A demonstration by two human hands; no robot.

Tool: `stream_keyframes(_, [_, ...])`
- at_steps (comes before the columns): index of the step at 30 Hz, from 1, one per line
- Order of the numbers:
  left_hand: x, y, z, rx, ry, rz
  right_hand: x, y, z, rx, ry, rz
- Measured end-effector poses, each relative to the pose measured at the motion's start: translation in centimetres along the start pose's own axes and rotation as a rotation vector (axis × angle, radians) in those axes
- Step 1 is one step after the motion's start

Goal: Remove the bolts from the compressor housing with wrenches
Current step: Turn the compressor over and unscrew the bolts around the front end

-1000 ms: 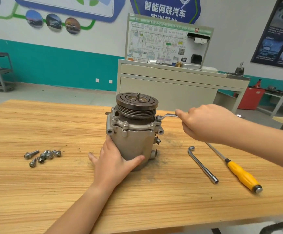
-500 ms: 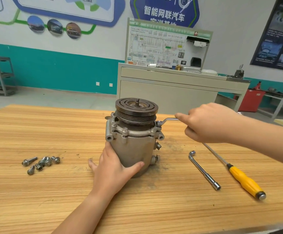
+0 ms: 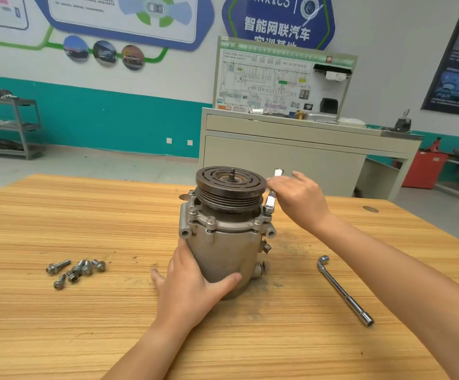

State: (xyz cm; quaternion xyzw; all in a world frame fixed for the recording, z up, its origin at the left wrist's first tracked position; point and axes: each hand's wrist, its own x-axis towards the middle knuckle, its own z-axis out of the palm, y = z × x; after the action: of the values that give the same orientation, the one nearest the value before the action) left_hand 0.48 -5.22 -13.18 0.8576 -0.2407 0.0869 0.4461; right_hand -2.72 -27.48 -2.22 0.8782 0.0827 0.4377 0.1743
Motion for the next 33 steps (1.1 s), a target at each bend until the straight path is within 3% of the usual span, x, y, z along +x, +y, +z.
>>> stream_keyframes(5, [0.1, 0.1, -0.2, -0.006, -0.007, 0.0, 0.7, -0.9, 1.0, 0.153, -0.205, 0.237])
stream_keyframes(11, [0.0, 0.1, -0.2, -0.021, -0.008, 0.0, -1.9, -1.1, -3.7, 0.421, -0.021, 0.646])
stream_keyframes(13, [0.0, 0.2, -0.3, -0.027, -0.01, 0.0, -3.1, -1.6, -5.9, 0.382, -0.084, 0.592])
stream_keyframes(17, [-0.1, 0.2, -0.2, -0.028, -0.008, -0.003, -4.8, -3.2, -9.4, 0.112, -0.51, 0.517])
stream_keyframes(19, [0.0, 0.2, -0.2, -0.019, -0.004, -0.004, -4.8, -3.9, -10.2, -0.015, -0.62, 0.493])
stream_keyframes(33, [0.0, 0.1, -0.1, -0.054, -0.015, -0.001, -1.1, -7.9, -11.1, -0.387, -0.807, 0.204])
